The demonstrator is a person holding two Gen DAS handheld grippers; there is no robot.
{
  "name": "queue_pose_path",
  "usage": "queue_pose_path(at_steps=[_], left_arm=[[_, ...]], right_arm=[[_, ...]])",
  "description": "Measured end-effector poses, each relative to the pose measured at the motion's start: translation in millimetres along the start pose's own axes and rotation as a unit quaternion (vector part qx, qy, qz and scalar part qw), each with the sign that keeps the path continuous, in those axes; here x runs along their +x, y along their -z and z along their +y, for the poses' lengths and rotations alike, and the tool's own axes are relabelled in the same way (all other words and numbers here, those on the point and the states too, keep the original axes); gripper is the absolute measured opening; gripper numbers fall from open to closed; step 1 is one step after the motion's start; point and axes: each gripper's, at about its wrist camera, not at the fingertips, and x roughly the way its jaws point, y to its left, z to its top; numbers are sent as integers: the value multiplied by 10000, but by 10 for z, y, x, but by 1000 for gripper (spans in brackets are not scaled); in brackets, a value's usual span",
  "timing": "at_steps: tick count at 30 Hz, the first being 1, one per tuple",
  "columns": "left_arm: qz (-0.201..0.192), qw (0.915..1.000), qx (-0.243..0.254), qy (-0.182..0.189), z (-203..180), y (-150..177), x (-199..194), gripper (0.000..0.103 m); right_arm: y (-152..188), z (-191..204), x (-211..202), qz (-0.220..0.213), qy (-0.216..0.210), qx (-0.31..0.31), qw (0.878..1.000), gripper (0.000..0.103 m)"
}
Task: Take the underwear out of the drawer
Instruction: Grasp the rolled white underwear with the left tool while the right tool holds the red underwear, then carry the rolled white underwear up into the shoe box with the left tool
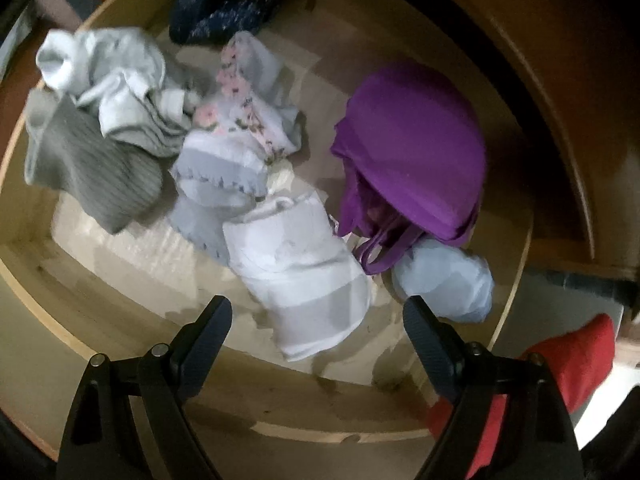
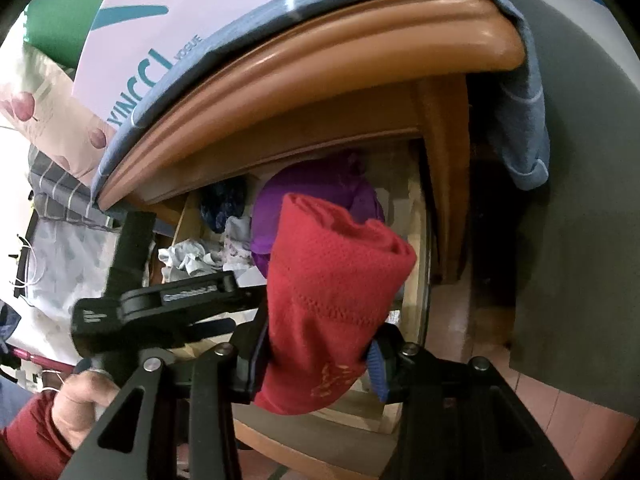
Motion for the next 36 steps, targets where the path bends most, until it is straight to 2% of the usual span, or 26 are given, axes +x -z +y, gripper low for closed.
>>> queue_pose_path(at_steps=[5,8,10,12,14,15,17,22,36], left_arm=[[-2,9998,-205,20,-89,-9,82,81],[7,9993,-331,-145,-136,-57,130,78],[35,9987,-407,-320,-181,-67,174,71],[93,9975,-471,-525,-201,-79,225,69],[122,9967,-545,-597,-239,-81,303,64],[146,9962,-562,-643,-253,-83,347,54],[209,9960,-624,-599,-184,-108,343,52],[148,9972,-370,-629,-121,-95,215,42],[-238,9966,650,-457,-93,95,-414,41]], right_arm=[[0,4,-5,7,8,-34,10000,41],[-2,-1,-6,22,-9,-29,10000,41],[-1,0,-6,14,-6,-34,10000,41],[-1,3,-9,1,-11,-51,10000,41],[7,-2,-2,0,-18,-39,10000,41],[8,-7,7,2,-24,-31,10000,41],[6,-12,19,11,-24,-22,10000,41],[2,-26,31,-4,-73,0,10000,41],[33,85,104,0,92,-223,9997,41]])
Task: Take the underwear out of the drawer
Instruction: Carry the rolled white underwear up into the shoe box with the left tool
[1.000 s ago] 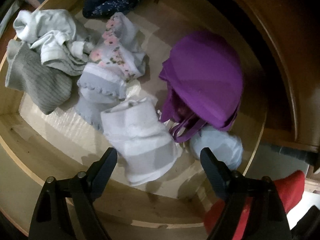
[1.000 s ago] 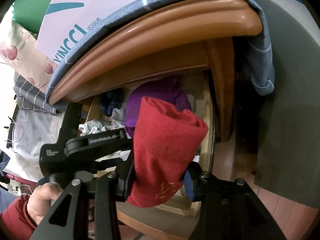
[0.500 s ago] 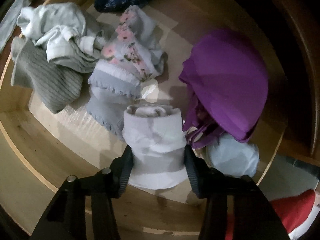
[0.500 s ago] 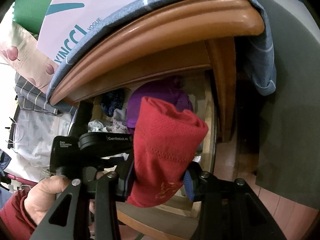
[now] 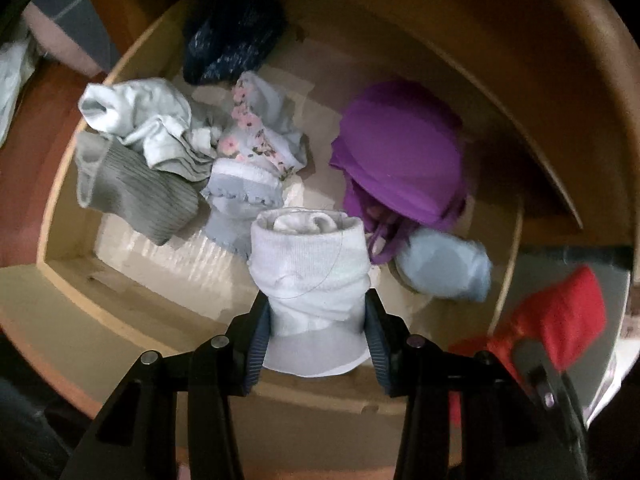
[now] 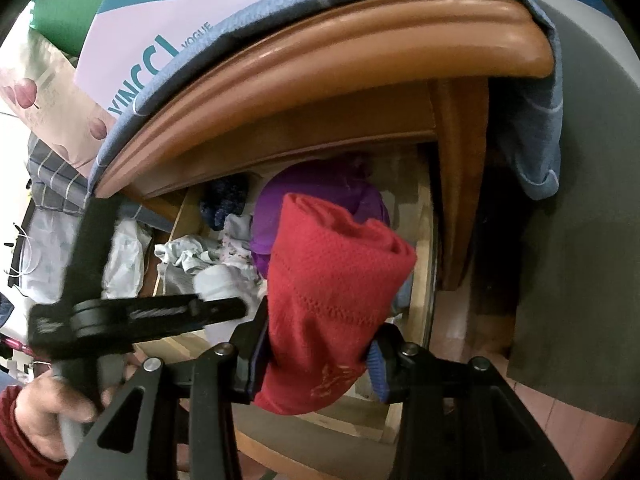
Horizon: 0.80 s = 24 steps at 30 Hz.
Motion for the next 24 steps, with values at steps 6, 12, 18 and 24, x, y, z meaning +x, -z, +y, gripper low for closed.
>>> queue_pose_path(at_steps=[6,12,18,24], left_arm=[[-320,9982,501,56,29,137,-346,41],[-733,9913,1085,93,-14,295,-821,41],[-1258,9781,1652,118,-157,357,-1312,41],[-1960,9579,2097,86,-273,412,-1947,41]], right_arm=[[5,27,57,39,107,-71,9999,41],[12,11,159,97,180,-70,9998,41],[16,19,223,131,223,-113,9996,41],[15,30,233,120,261,-129,9995,41]])
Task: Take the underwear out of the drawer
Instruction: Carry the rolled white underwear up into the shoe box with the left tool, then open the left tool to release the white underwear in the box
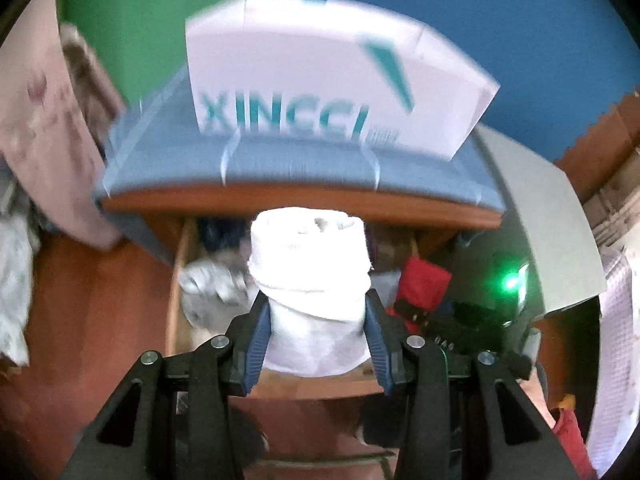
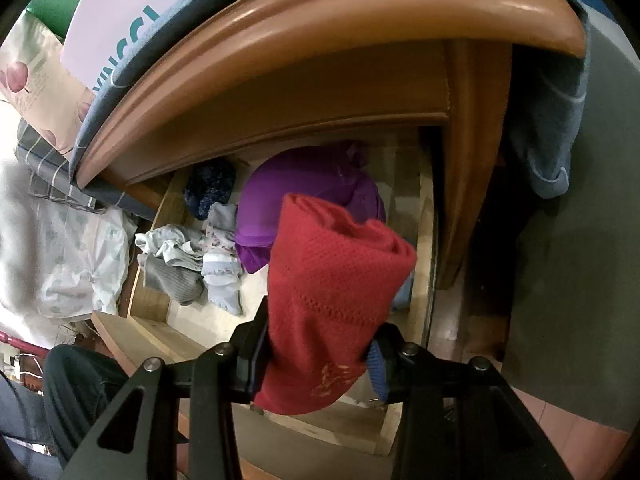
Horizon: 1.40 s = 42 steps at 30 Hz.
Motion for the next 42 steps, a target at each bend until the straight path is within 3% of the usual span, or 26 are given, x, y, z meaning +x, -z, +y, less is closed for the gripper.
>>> queue_pose_path(at_steps=[8,14,20,23,26,29,32,42], left_arm=[[-1057,9937,255,-258,87,-681,-753,41],[-1403,9883,314,-512,129,-1267,-924,41],[-1293,9879,469,-716,171,-1809,-601,41],[-1083,9909,394,-693,228,-2011,-333,41],[-951,9904,435,-903,228,-2123,-77,41],[-841,9901,491,-1013,240,-2199,129,41],[-654,9931,380,-898,287,-2236,314,41],[-276,9925,435,-1108,294,-2224,632,43]], right_arm=[[9,28,8,-11,17,-53,10000,41],[12,39,11,-12,18,-68,10000,41],[7,50,14,-10,12,-80,10000,41],[5,51,10,-2,1,-96,10000,41],[6,63,25,20,-18,-115,9999,41],[1,69,33,26,-47,-102,9999,41],[3,70,39,31,-50,-99,9999,41],[29,101,52,56,-10,-189,9998,41]])
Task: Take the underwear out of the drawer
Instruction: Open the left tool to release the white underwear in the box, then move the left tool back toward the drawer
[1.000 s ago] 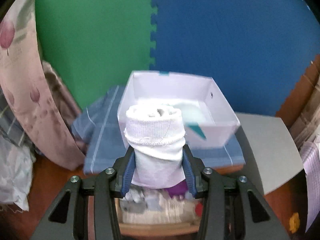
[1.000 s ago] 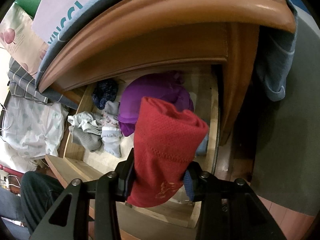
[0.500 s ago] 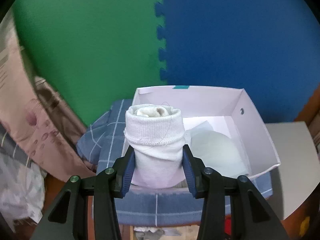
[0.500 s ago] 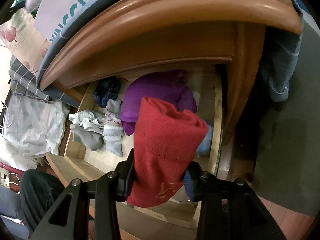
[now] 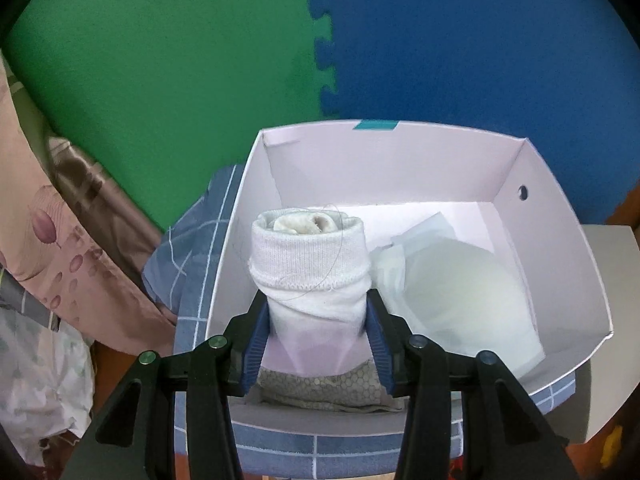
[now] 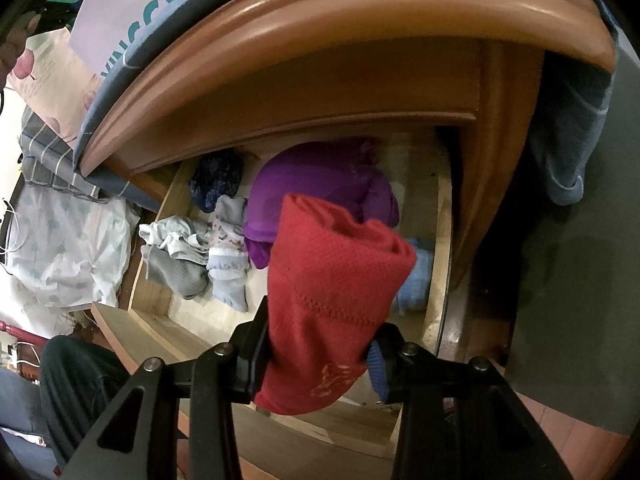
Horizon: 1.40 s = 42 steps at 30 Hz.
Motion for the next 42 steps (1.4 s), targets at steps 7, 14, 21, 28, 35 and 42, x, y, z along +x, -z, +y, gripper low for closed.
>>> queue_pose_path(at_steps=[7,14,21,28,35,42], left_arm=[[112,9999,40,-80,5,38,74,49],[36,9999,77,-115,20,37,34,70],[-197,9998,-19,76,38,108,-145,77],[-669,9975,-74,192,73,330,-557,79],[-1151,9932,-131,-60,214,895,-1083,86],[-1264,9903,-325,-485,417,1666,-1176,89]], right_arm=[[-8,11,9,7,-6,-4,10000,41],[-8,10,11,10,-1,-3,10000,41],[-14,26,15,16,9,-22,10000,41],[-14,51,6,-42,21,-95,9999,41],[-8,116,-36,-214,139,-328,9991,41],[11,312,-143,-530,497,-878,9935,41]])
